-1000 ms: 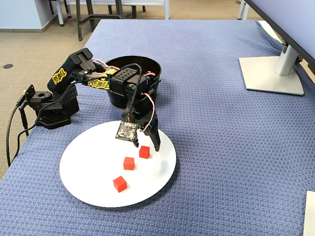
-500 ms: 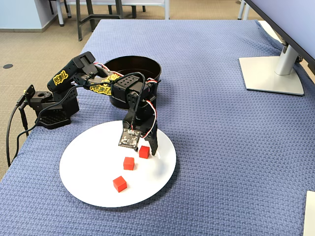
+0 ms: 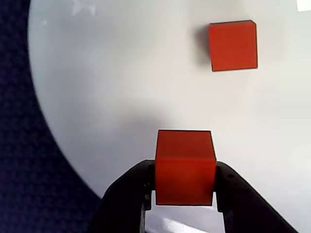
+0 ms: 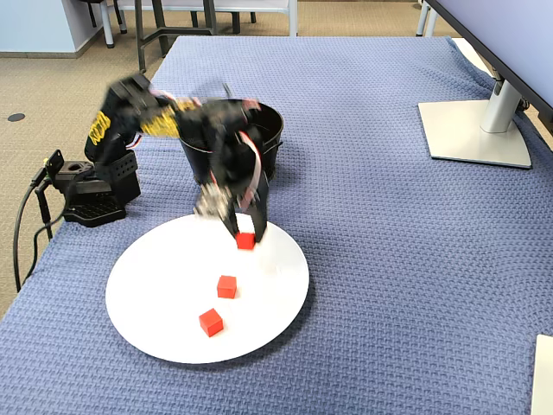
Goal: Pick up the red cubes from the white plate and place them in the black recipient
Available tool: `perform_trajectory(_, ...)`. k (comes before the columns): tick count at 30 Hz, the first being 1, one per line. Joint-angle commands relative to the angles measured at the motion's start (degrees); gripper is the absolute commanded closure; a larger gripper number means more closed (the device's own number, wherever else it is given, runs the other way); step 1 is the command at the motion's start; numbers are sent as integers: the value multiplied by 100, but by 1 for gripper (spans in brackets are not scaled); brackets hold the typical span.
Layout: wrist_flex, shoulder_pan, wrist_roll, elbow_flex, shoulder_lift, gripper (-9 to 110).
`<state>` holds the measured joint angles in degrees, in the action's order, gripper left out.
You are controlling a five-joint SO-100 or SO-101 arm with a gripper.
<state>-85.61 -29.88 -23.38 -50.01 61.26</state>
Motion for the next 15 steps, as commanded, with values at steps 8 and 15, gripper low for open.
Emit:
perform_trajectory(8,-18,1433,264,-3217,4966,102)
perform_trajectory(15,-70,3858,1143,-4043,5607,99)
